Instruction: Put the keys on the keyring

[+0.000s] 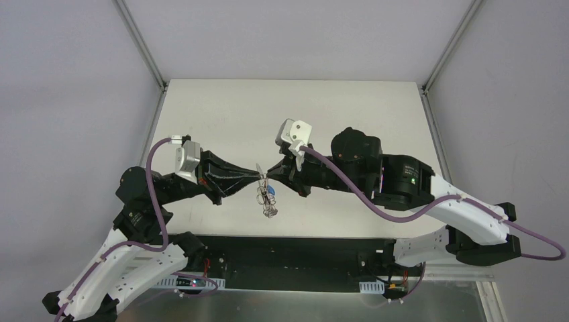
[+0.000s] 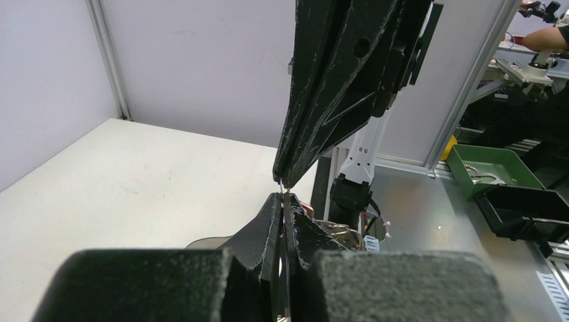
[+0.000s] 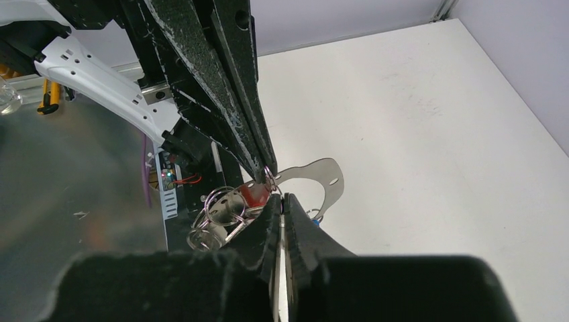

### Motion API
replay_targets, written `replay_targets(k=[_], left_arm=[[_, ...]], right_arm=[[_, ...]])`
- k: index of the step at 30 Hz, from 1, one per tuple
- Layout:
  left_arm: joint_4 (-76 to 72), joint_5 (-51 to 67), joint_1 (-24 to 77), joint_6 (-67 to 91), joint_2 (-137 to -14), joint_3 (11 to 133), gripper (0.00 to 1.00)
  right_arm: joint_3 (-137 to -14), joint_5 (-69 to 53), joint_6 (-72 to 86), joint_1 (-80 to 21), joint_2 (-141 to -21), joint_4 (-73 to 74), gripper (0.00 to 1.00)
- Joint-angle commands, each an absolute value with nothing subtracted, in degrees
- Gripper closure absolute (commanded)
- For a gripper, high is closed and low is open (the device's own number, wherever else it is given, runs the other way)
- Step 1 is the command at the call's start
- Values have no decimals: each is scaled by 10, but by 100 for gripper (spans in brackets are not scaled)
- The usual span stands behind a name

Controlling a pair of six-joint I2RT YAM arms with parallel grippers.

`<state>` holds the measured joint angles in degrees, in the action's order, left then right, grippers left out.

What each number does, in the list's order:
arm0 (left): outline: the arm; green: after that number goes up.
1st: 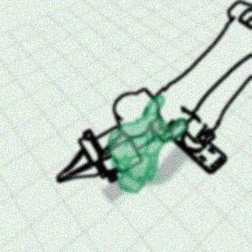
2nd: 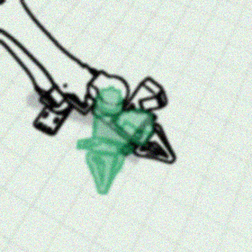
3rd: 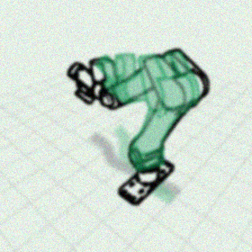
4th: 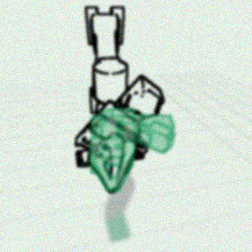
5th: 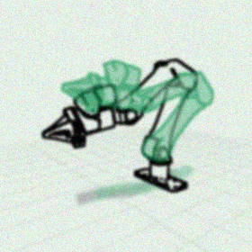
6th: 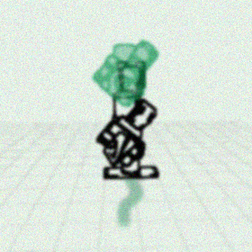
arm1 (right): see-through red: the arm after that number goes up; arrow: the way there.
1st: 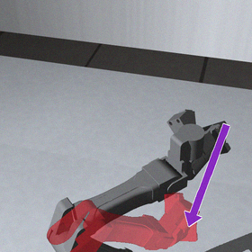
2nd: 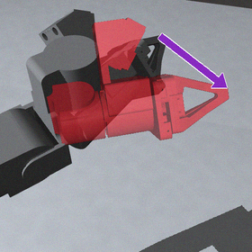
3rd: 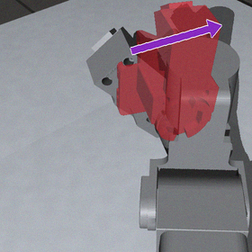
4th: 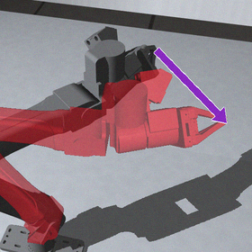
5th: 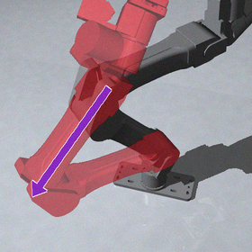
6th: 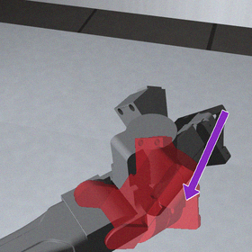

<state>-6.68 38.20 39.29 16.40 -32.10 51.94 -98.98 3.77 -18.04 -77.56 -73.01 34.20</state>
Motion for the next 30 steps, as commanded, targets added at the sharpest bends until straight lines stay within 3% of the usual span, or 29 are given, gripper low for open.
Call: replay_targets(k=[1, 20, 23, 30], left_arm=[[-97, 366, 392, 155, -314, 546, 100], [-121, 371, 392, 170, -303, 542, 100], [-123, 372, 392, 172, -304, 541, 100], [-124, 374, 392, 177, -299, 539, 100]], right_arm=[[-991, 34, -173, -779, -725, 348, 100], [-967, 6, -155, -779, -741, 349, 100], [-969, 8, -155, -779, -742, 348, 82], [-966, 6, -187, -779, -714, 353, 65]])
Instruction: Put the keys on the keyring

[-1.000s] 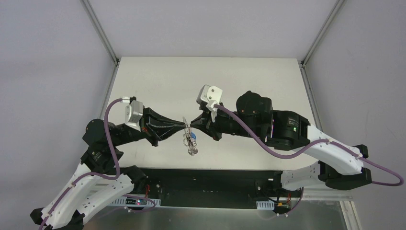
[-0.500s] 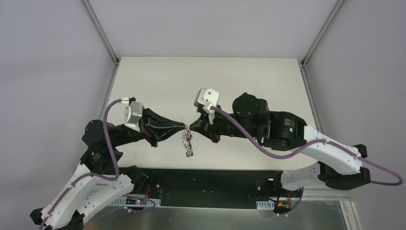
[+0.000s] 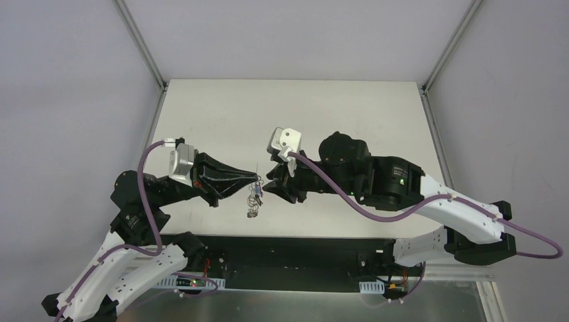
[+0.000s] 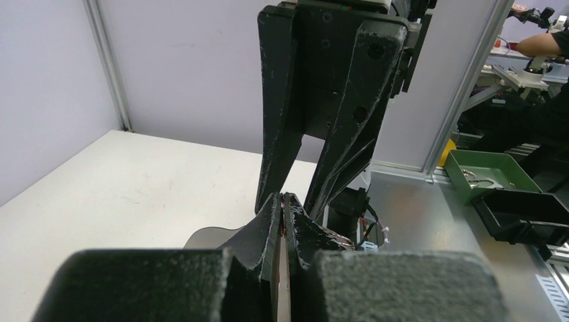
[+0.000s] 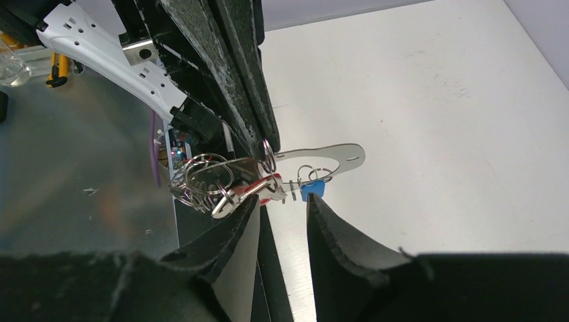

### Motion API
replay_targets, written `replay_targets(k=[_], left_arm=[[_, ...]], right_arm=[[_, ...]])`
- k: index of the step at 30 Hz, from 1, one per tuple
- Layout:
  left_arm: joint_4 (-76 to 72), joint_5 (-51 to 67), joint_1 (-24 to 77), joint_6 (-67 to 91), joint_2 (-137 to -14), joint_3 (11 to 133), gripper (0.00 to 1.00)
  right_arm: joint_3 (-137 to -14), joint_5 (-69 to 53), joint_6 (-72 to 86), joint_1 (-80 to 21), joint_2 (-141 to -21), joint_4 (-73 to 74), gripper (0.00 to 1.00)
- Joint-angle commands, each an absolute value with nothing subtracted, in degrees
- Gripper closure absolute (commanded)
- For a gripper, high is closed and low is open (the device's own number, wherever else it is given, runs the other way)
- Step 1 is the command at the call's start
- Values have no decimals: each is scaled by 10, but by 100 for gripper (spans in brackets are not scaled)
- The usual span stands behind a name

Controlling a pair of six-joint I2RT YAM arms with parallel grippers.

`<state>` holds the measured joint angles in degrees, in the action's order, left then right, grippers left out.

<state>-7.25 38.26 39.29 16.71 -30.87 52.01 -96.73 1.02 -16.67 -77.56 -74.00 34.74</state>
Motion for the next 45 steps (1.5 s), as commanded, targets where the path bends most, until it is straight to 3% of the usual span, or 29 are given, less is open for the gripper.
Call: replay_targets(k=[1, 17, 45], left_arm=[[-126, 375, 392, 179, -298, 539, 100], [-167, 419, 392, 224, -302, 532, 100], [-183, 438, 392, 239, -300, 524, 100]], right_arm=[[-967, -12, -194, -779, -712, 353, 64], [-1036, -143, -243, -764, -741, 399, 62], [-1067, -155, -217, -749, -776, 341, 68]])
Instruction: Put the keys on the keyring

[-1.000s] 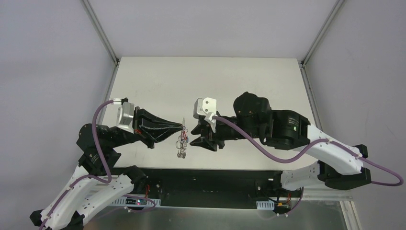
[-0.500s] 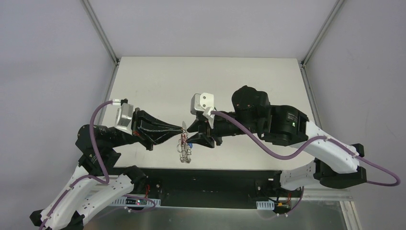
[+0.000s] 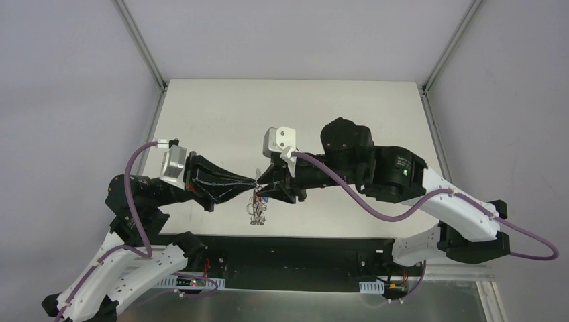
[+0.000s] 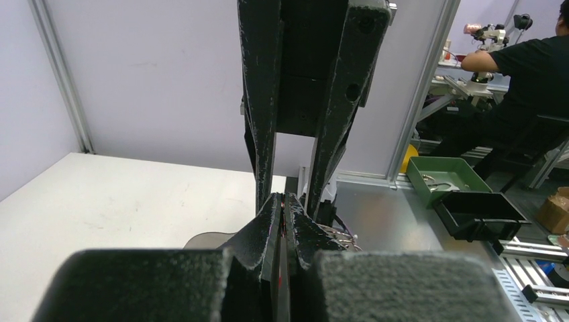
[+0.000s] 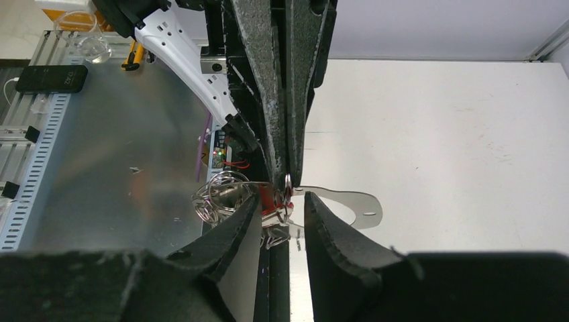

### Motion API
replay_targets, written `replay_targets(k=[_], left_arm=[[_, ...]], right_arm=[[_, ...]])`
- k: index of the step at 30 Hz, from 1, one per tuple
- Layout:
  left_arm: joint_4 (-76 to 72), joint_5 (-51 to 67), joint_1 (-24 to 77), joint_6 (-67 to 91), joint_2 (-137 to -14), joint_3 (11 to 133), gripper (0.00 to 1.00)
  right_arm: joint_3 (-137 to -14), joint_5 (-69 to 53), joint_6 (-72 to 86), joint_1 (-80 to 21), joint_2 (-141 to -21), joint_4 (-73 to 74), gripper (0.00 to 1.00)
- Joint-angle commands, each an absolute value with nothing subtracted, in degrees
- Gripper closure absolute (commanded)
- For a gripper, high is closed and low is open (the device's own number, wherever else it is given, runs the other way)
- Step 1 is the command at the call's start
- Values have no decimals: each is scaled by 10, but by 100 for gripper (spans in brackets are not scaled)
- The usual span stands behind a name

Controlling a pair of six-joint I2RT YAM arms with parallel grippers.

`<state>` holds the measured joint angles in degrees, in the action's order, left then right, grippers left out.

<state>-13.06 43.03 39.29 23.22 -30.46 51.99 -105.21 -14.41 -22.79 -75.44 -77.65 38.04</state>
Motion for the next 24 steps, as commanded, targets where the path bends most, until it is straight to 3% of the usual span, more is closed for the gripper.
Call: replay_targets(k=[1, 6, 11, 24], left_arm=[[-183, 438, 392, 240, -301, 524, 100], [-182, 437, 392, 241, -300, 522, 100], [-184, 436, 392, 240, -298, 521, 100], [-190, 436, 392, 237, -300, 524, 100]], right_arm=[[-1066, -156, -215, -748, -775, 339, 69], [-1057, -163, -208, -745, -777, 331, 71], [-1058, -171, -202, -741, -780, 329, 85], [-1053, -180, -191, -735, -782, 337, 80]])
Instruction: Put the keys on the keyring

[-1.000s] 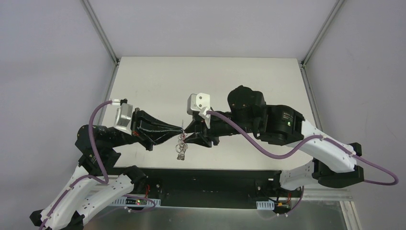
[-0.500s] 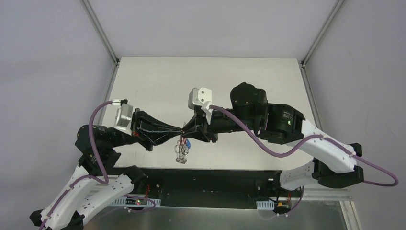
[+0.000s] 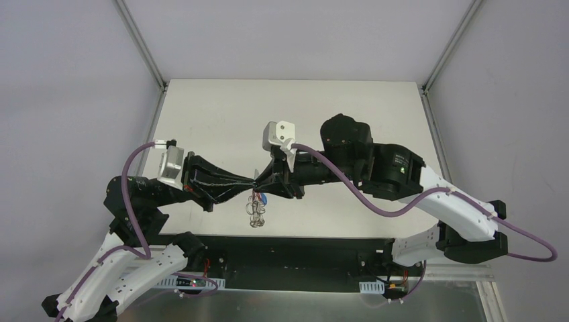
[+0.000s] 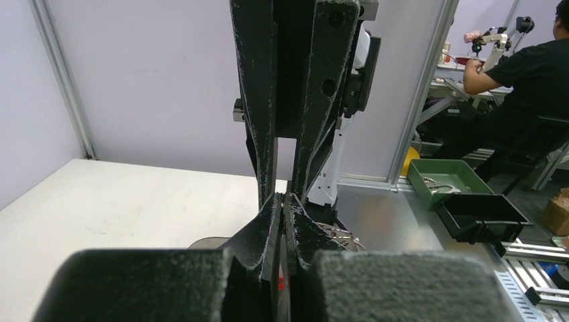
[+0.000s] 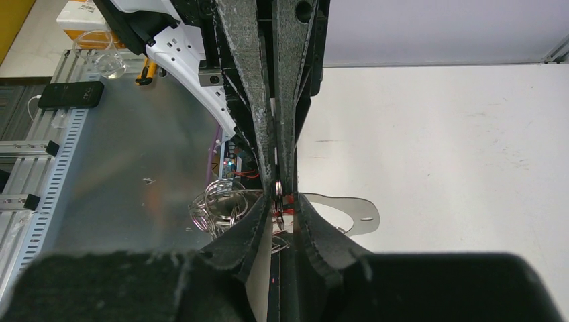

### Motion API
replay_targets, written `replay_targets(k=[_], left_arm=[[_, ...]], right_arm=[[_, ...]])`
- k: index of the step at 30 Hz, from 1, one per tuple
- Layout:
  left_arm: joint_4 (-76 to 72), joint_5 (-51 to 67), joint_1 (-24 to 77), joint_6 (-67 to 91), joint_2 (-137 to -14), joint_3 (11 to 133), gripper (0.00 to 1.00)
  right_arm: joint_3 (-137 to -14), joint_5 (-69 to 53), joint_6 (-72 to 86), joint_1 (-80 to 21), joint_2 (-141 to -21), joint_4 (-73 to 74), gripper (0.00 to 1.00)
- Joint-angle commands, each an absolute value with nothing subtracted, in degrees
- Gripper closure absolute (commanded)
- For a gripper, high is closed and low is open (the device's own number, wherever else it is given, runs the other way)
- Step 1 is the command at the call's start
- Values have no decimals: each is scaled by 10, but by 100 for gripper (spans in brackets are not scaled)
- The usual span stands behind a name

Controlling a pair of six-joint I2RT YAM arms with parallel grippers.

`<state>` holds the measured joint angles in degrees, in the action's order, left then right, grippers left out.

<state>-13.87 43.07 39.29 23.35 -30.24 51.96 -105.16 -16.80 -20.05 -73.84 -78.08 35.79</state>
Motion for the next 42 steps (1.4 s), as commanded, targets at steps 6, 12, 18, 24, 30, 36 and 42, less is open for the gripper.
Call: replay_targets(k=[6, 12, 18, 24, 30, 36, 42], left_arm=[[-197, 437, 392, 240, -304, 522, 100], [-199, 438, 392, 242, -304, 521, 100], [-131, 441, 392, 231, -297, 533, 100], [-9, 494, 392, 238, -338, 594, 86], [81, 498, 392, 232, -359, 620, 82], [90, 514, 392, 249, -383, 613, 82], [94, 515, 392, 253, -399, 610, 80]], right_arm=[[-1053, -190, -188, -732, -786, 333, 95], [-1052, -204, -189, -730, -783, 336, 100], [-1054, -214, -190, -725, -777, 382, 100], [-1073, -269, -185, -700, -790, 486, 100], [-1064, -341, -182, -666, -800, 566, 100], [-1076, -374, -173, -657, -815, 588, 100], [-1109, -399, -164, -650, -848, 605, 100]])
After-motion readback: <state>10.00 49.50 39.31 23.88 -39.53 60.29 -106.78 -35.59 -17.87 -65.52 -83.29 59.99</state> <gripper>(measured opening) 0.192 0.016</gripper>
